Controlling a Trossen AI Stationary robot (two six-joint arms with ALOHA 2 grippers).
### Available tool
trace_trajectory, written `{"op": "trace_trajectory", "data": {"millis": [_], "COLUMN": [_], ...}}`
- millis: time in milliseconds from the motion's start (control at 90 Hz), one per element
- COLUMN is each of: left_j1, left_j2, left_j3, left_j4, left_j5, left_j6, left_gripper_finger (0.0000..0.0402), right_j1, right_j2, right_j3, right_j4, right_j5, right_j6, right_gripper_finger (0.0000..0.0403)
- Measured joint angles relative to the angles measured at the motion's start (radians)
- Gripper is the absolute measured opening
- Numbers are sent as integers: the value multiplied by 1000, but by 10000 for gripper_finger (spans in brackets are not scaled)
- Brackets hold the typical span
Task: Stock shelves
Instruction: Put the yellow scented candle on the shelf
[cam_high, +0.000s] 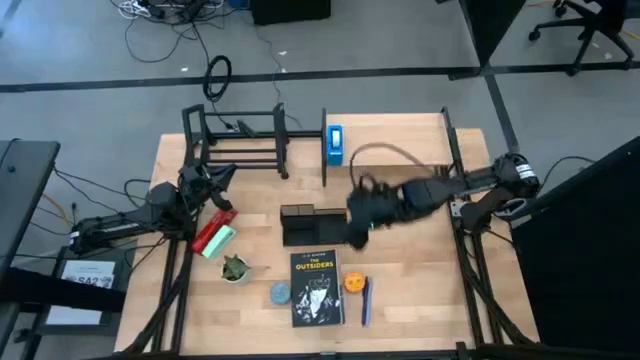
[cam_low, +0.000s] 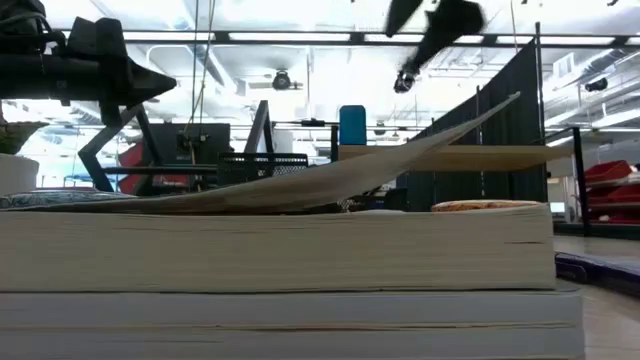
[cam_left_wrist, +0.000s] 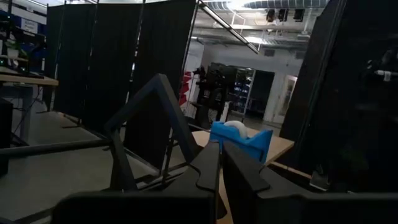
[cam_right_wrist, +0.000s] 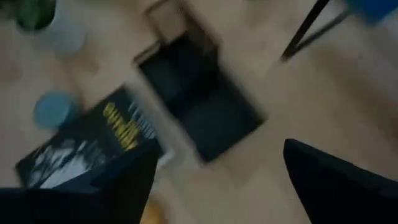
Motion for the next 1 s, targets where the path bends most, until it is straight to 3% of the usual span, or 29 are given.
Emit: {"op": "trace_trajectory", "data": {"millis": [100,233,433,533,722,1000], "left_j1": [0,0,0,0,0,0], "left_j2": [0,0,0,0,0,0], "left_j3": [0,0,0,0,0,0], "left_j4": [0,1,0,0,0,0], "left_j5": [0,0,0,0,0,0], "left_j6": [0,0,0,0,0,0], "left_gripper_finger": [0,0,0,0,0,0], "right_j1": [94,187,211,208,215,252], "right_j2": [0,1,1,1,6,130], "right_j3": [-89,-228,-365,-402,-457,-462], "right_j4": [93,305,501,567,712,793], "right_j5": [-2,-6,-60,-62,-50,-47], "right_j6": [55,-1,-27,-59,-263,-446], "right_gripper_finger": [318,332,365,376,382,376]}}
